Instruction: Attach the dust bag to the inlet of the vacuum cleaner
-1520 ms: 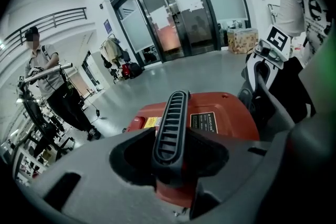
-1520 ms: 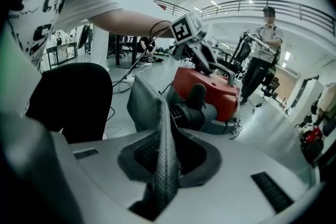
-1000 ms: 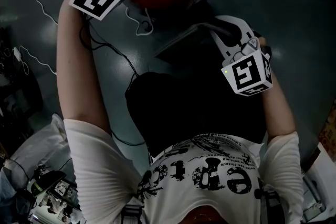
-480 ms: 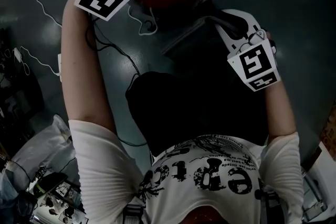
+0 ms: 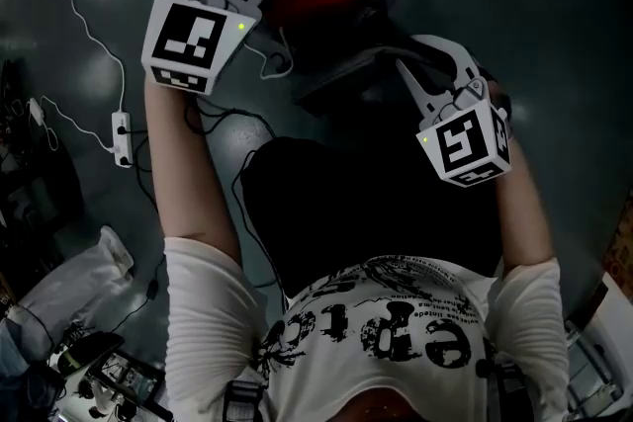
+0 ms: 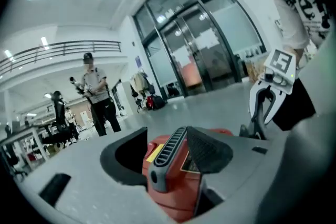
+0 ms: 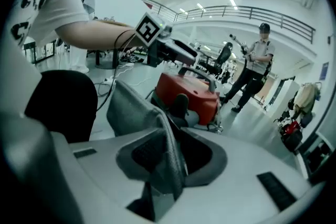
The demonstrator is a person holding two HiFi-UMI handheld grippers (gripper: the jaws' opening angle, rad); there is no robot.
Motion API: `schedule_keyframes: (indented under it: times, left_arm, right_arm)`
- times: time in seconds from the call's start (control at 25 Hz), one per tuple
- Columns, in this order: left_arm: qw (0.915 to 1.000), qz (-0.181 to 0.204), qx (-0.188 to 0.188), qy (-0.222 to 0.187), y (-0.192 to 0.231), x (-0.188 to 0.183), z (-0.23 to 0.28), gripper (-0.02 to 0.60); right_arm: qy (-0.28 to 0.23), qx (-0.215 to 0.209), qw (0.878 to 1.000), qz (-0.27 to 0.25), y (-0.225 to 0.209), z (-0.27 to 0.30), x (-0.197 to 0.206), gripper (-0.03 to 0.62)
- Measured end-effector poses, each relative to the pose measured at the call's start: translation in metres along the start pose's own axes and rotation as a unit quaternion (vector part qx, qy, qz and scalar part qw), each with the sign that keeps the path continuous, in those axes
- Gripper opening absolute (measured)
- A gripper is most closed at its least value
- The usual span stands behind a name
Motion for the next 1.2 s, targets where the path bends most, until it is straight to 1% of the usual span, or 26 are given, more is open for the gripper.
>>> schedule_keyframes:
  times: [0.08,0.12,0.16,0.2,0.24,0.28,0.32,0.36,0.44,0.48,0.52,0.56,0.6,0.64,0.68,0.8,0.88,0.92,1.0,1.08,1.2]
  left_arm:
    - [0.9965,-0.039,-0.036,-0.065,-0.018,-0.006,-0.020,0.222]
    - [0.9918,-0.067,-0.056,-0.093,-0.028,-0.009,-0.028,0.222]
    - [0.9840,-0.107,-0.077,-0.120,-0.039,-0.010,-0.036,0.222]
    - [0.9728,-0.154,-0.098,-0.143,-0.050,-0.009,-0.043,0.221]
    - [0.9597,-0.198,-0.115,-0.163,-0.062,-0.008,-0.050,0.221]
    - [0.9478,-0.231,-0.131,-0.177,-0.075,-0.008,-0.055,0.221]
    - [0.9394,-0.250,-0.147,-0.183,-0.087,-0.009,-0.059,0.220]
    - [0.9349,-0.258,-0.166,-0.180,-0.099,-0.011,-0.062,0.198]
    - [0.9314,-0.256,-0.202,-0.162,-0.119,-0.015,-0.066,0.125]
    - [0.9280,-0.257,-0.219,-0.158,-0.126,-0.016,-0.067,0.089]
    - [0.9218,-0.265,-0.233,-0.161,-0.130,-0.016,-0.070,0.046]
    - [0.9141,-0.277,-0.243,-0.168,-0.131,-0.016,-0.073,0.010]
    - [0.9073,-0.288,-0.249,-0.178,-0.130,-0.017,-0.076,0.005]
    - [0.9043,-0.292,-0.251,-0.184,-0.127,-0.018,-0.080,0.005]
    - [0.9054,-0.288,-0.251,-0.185,-0.124,-0.022,-0.083,0.005]
    - [0.9176,-0.255,-0.251,-0.173,-0.112,-0.043,-0.092,0.005]
    - [0.9228,-0.240,-0.256,-0.158,-0.104,-0.067,-0.102,0.005]
    - [0.9231,-0.244,-0.258,-0.147,-0.101,-0.080,-0.109,0.005]
    - [0.9197,-0.257,-0.264,-0.136,-0.095,-0.112,-0.126,0.005]
    - [0.9169,-0.264,-0.266,-0.138,-0.084,-0.155,-0.146,0.005]
    - [0.9181,-0.270,-0.260,-0.130,-0.072,-0.225,-0.180,0.005]
  right_arm:
    - [-0.017,-0.002,1.000,0.019,-0.002,-0.012,-0.004,0.074]
    - [-0.033,-0.002,0.999,0.037,-0.004,-0.017,-0.008,0.074]
    - [-0.055,0.000,0.997,0.062,-0.007,-0.023,-0.012,0.074]
    - [-0.078,0.005,0.993,0.091,-0.010,-0.028,-0.018,0.072]
    - [-0.099,0.014,0.988,0.119,-0.014,-0.033,-0.024,0.072]
    - [-0.116,0.029,0.983,0.143,-0.018,-0.038,-0.028,0.072]
    - [-0.129,0.049,0.977,0.159,-0.021,-0.041,-0.032,0.072]
    - [-0.142,0.073,0.972,0.171,-0.025,-0.042,-0.034,0.072]
    - [-0.169,0.117,0.960,0.191,-0.028,-0.044,-0.037,0.069]
    - [-0.185,0.134,0.953,0.200,-0.028,-0.045,-0.037,0.045]
    - [-0.203,0.147,0.946,0.207,-0.028,-0.046,-0.035,0.009]
    - [-0.220,0.156,0.940,0.212,-0.027,-0.048,-0.035,0.003]
    - [-0.232,0.161,0.935,0.213,-0.027,-0.050,-0.036,0.002]
    - [-0.238,0.164,0.933,0.213,-0.027,-0.052,-0.037,0.002]
    - [-0.239,0.167,0.933,0.212,-0.029,-0.055,-0.040,0.002]
    - [-0.231,0.171,0.931,0.226,-0.047,-0.067,-0.055,0.002]
    - [-0.230,0.168,0.930,0.235,-0.063,-0.082,-0.070,0.002]
    - [-0.232,0.164,0.930,0.235,-0.070,-0.093,-0.080,0.002]
    - [-0.243,0.160,0.930,0.224,-0.083,-0.119,-0.106,0.002]
    - [-0.247,0.162,0.931,0.214,-0.100,-0.149,-0.134,0.002]
    - [-0.243,0.157,0.930,0.227,-0.126,-0.201,-0.183,0.002]
Point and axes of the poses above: the fingertips, and each gripper's own axes: z forward along the fingers, y to its left, x out of its underside, the point moved 10 cm from there along -z, backward along the fingers, and after that the axes turned 9 degrees about x, right-handed, at the moved point
